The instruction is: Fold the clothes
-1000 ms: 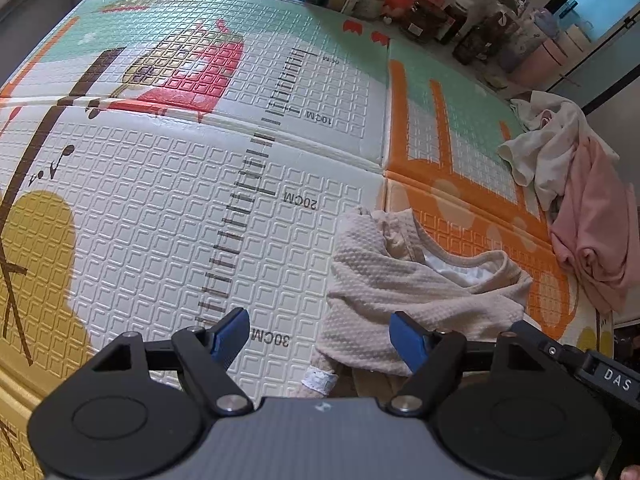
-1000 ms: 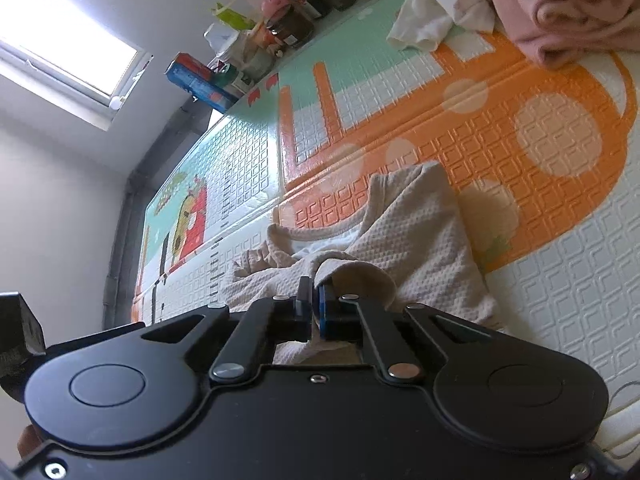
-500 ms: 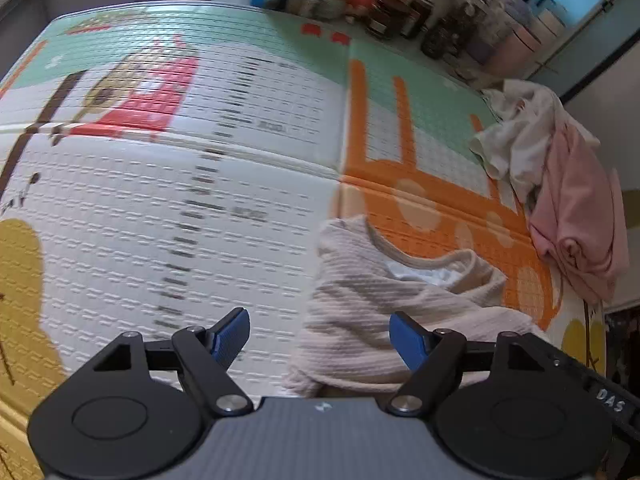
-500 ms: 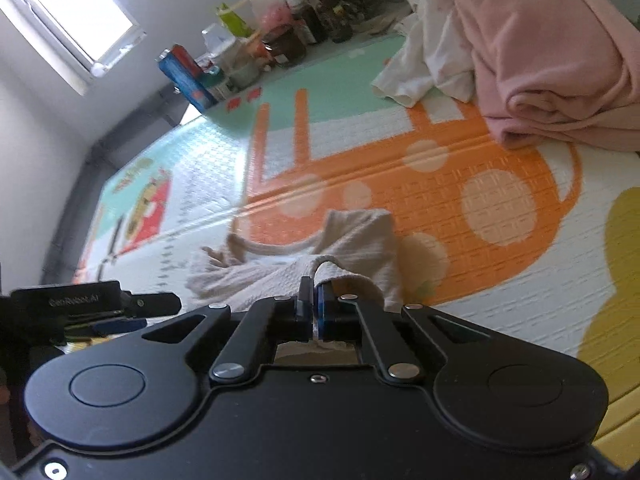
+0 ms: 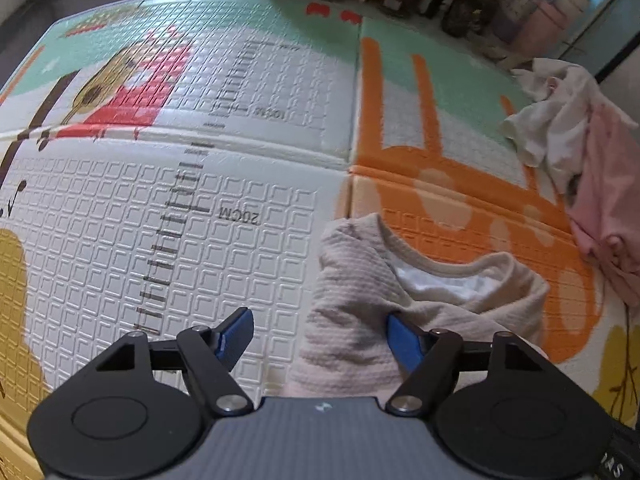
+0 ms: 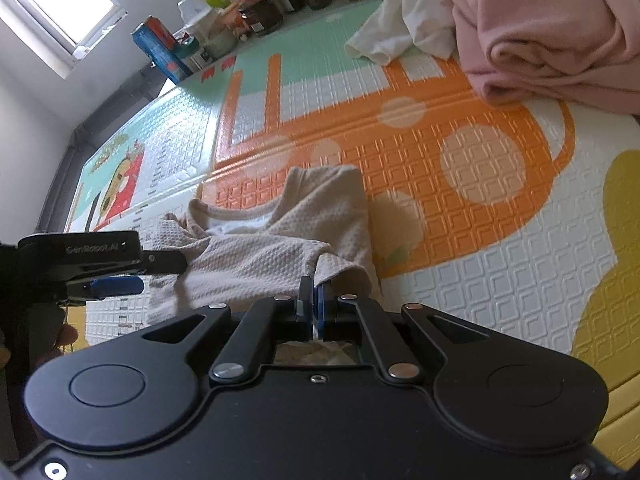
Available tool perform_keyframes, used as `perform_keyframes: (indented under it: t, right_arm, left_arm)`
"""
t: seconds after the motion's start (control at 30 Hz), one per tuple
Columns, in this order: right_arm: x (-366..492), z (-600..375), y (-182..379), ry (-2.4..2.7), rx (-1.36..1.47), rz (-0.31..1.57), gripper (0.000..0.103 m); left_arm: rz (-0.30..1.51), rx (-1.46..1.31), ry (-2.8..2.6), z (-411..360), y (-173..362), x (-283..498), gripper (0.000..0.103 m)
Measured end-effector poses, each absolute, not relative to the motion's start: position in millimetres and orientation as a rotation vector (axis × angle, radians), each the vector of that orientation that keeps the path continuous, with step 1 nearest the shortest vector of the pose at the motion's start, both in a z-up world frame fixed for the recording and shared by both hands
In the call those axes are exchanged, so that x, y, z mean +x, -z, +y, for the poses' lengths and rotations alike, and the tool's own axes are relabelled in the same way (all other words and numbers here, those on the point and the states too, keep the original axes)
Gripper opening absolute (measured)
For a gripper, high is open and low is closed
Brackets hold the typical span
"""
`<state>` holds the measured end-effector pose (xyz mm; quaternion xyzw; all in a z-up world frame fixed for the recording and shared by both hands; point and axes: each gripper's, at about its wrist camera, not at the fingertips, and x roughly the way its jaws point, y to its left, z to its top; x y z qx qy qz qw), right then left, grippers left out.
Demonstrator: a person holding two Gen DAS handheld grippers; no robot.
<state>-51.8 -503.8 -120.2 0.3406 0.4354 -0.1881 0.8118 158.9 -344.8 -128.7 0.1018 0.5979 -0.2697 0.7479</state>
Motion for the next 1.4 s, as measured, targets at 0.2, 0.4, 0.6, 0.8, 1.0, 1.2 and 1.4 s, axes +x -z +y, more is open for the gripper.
perform_keyframes:
  t: [0.2, 0.4, 0.6, 0.8, 1.0, 1.2, 1.4]
  right_arm:
    - [-53.8, -501.4, 131.3, 0.399, 0.706, 0.958, 0.0]
    - [-56.1, -500.8, 139.9, 0.392, 0.697, 0.958, 0.0]
    - [-66.3, -512.1, 127.6, 0.38, 0.792, 0.901, 0.006]
    - [-77.0, -519.0, 99.7, 0.393, 0.795, 0.795, 0.028]
    - [-69.8, -516.3, 79.5, 0.371, 0.769, 0.758, 0.022]
    - [-54.6, -506.6, 83.9, 0.35, 0.771, 0.792, 0.015]
    - [-46.9, -503.7, 99.9, 0.337, 0.809, 0.834, 0.01]
  left_arm:
    - [1.297, 0.237, 0.534, -348.8, 140.4, 161.8, 0.076]
    - [1.278, 0.27, 0.51, -356.0, 142.7, 163.2, 0.08]
    - [1.293, 0.228, 0.539, -347.7, 132.2, 164.8, 0.076]
    - [1.219, 0.188, 0.569, -334.0, 96.0, 156.2, 0.074]
    - [1.192, 0.178, 0.666, -333.5, 78.3, 137.6, 0.075]
    - [1.212, 0.185, 0.722, -333.7, 84.8, 118.0, 0.075]
    - [1.206, 0.203, 0.735, -333.1, 94.6, 107.4, 0.074]
